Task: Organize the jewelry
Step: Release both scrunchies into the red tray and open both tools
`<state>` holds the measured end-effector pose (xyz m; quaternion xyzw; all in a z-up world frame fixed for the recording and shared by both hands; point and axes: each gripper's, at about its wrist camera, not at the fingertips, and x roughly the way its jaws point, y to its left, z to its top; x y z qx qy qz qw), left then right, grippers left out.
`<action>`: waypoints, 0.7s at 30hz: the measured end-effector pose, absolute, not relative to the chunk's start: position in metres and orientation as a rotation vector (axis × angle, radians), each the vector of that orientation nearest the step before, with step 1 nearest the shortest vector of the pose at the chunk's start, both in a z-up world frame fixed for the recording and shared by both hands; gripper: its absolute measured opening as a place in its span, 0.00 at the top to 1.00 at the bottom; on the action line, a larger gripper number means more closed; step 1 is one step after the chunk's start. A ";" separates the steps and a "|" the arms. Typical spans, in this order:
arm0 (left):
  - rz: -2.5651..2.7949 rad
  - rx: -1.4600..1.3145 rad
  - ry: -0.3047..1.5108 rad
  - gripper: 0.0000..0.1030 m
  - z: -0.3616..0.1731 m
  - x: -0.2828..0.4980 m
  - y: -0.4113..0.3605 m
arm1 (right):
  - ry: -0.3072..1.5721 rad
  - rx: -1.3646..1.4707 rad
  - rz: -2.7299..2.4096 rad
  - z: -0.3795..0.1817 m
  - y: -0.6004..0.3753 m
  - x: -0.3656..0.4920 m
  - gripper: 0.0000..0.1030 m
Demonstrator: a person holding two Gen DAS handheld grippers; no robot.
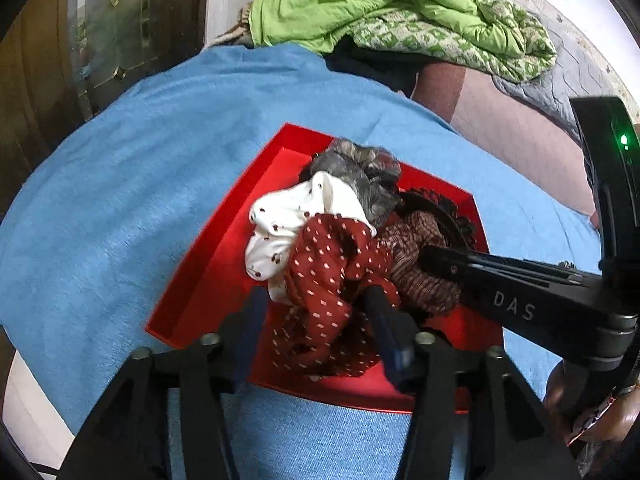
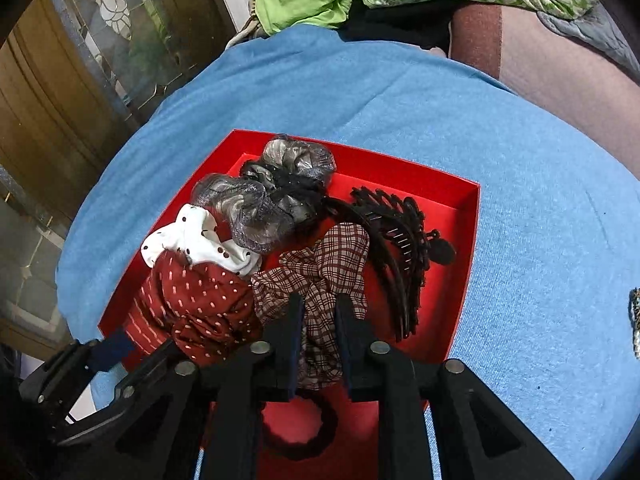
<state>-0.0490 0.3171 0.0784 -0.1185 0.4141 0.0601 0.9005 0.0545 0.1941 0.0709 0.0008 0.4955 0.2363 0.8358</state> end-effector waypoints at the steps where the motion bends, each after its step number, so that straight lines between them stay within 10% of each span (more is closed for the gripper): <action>1: 0.124 -0.247 0.850 0.44 0.080 -0.049 0.317 | 1.045 0.012 0.506 0.073 0.192 0.054 0.71; 21: 0.148 -0.168 0.804 0.37 0.088 -0.057 0.303 | 0.968 0.097 0.510 0.108 0.153 0.022 0.52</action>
